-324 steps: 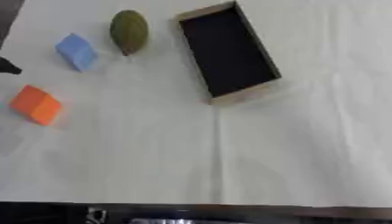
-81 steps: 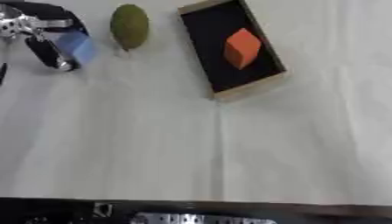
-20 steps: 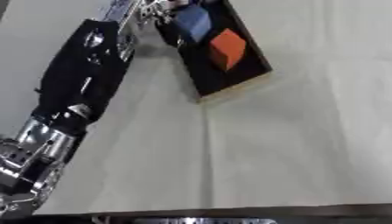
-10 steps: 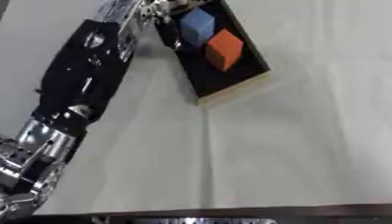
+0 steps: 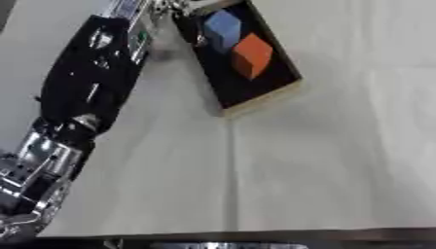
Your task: Pick up objects on the table and place them in the box.
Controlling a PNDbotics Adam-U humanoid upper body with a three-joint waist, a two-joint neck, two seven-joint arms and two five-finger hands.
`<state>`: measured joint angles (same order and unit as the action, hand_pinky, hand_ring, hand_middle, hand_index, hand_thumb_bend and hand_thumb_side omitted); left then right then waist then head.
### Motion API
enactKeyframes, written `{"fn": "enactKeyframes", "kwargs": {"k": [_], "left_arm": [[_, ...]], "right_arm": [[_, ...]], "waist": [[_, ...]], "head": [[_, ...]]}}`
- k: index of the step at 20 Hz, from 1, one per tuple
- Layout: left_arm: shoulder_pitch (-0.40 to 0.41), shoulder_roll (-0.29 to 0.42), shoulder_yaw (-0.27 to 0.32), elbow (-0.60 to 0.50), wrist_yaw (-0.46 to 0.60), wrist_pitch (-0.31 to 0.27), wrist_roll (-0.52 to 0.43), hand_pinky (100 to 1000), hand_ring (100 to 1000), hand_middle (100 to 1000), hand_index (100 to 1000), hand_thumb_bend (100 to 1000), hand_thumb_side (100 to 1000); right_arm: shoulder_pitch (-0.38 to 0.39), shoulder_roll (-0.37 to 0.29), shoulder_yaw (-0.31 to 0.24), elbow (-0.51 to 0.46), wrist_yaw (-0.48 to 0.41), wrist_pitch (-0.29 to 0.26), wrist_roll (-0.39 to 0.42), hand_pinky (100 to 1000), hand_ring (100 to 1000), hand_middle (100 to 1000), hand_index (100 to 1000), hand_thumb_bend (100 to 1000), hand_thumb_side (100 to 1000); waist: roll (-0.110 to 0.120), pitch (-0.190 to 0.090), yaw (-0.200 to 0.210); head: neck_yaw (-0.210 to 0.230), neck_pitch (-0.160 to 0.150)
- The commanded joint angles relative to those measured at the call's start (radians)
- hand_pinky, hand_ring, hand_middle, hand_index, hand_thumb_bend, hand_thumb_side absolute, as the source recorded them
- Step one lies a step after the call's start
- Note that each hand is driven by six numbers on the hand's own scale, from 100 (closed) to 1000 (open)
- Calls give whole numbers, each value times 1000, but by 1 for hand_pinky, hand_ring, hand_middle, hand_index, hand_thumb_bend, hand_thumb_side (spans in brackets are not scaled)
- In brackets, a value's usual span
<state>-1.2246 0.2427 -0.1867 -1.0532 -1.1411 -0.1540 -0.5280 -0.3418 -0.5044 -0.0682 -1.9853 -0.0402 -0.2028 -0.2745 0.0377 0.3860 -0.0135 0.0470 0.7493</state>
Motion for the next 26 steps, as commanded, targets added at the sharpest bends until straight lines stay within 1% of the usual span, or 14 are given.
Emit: {"fn": "enactKeyframes", "kwargs": {"k": [1, 4, 8, 11, 14, 17, 21, 26], "left_arm": [[-18, 63, 15, -66, 39, -2, -31, 922, 898, 836, 926, 530, 100], [1, 105, 32, -119, 81, -3, -68, 921, 895, 835, 919, 526, 100], [24, 159, 41, -149, 139, 13, -119, 923, 898, 842, 917, 528, 100], [34, 182, 40, -154, 171, 34, -151, 927, 904, 850, 919, 533, 100], [39, 189, 39, -156, 166, 50, -169, 932, 909, 855, 922, 536, 100], [44, 194, 41, -150, 148, 61, -184, 935, 912, 858, 923, 533, 100], [51, 203, 46, -133, 135, 70, -201, 935, 913, 860, 925, 537, 100], [60, 204, 59, -75, 119, 83, -208, 934, 913, 861, 924, 542, 100]], "right_arm": [[0, -36, -16, -15, 0, -3, -9, 866, 808, 682, 887, 100, 626], [8, -42, -23, -15, 4, -6, -18, 866, 808, 683, 887, 100, 624], [15, -43, -27, -15, 9, -9, -24, 866, 808, 683, 887, 100, 623], [17, -41, -27, -15, 11, -11, -27, 866, 809, 683, 887, 100, 622], [19, -38, -27, -15, 13, -12, -27, 866, 809, 683, 887, 100, 619], [19, -36, -27, -15, 15, -14, -28, 866, 809, 683, 887, 100, 621], [19, -34, -27, -15, 16, -14, -29, 867, 809, 682, 887, 100, 621], [19, -32, -28, -15, 16, -13, -29, 867, 810, 682, 887, 100, 621]], "waist": [[-5, -31, 9], [-10, -35, 22], [-19, -35, 32], [-27, -34, 38], [-35, -32, 39], [-41, -28, 39], [-41, -25, 41], [-40, -25, 38]], "head": [[-21, 14], [-46, 20], [-49, 21], [-48, 21], [-48, 14], [-38, -6], [-30, -19], [-27, -23]]}}
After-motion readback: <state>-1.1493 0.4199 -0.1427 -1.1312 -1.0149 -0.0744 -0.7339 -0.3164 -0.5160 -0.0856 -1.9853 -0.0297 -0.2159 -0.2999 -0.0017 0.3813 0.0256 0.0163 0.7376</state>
